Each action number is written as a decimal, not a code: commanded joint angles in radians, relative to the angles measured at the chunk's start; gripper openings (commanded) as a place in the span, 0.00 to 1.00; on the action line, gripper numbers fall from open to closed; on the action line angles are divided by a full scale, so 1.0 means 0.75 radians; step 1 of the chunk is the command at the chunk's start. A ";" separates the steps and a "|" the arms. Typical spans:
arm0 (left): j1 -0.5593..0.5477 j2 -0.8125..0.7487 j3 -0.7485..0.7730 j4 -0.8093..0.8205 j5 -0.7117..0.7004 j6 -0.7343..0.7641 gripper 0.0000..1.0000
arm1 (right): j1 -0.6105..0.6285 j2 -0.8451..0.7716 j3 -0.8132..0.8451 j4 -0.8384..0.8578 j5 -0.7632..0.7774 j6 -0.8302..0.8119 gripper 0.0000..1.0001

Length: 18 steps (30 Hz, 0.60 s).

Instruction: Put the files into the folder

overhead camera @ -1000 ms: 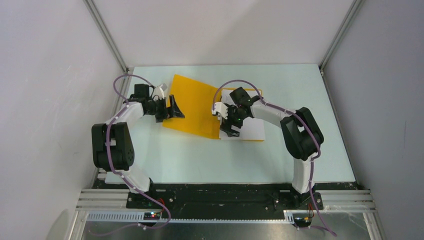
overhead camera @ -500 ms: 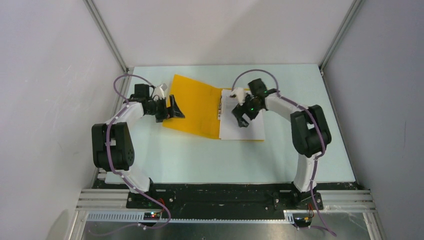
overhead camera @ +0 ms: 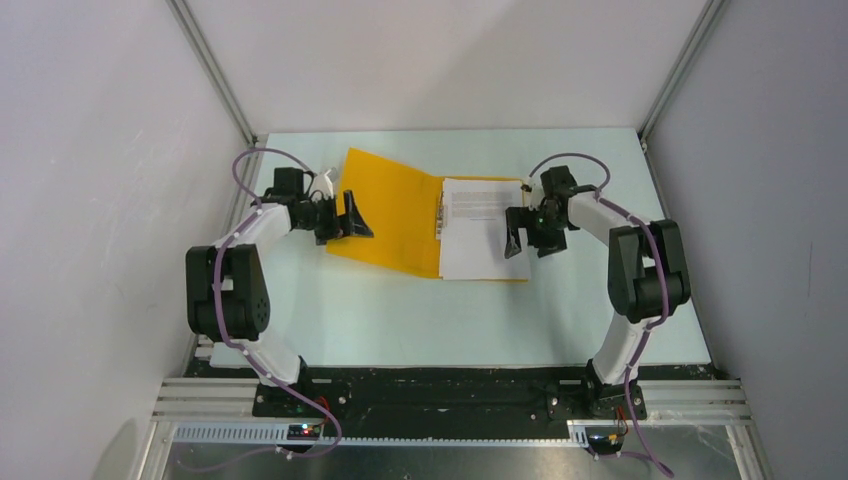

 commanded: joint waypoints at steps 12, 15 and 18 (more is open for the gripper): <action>-0.026 -0.024 0.009 0.006 0.054 0.002 0.94 | 0.102 0.004 -0.060 -0.152 -0.046 0.216 0.99; -0.064 -0.034 -0.010 0.008 0.056 0.011 0.93 | 0.129 -0.013 -0.060 -0.166 -0.034 0.220 1.00; -0.089 -0.045 -0.022 0.006 0.068 0.027 0.92 | 0.160 -0.042 -0.059 -0.175 0.013 0.235 1.00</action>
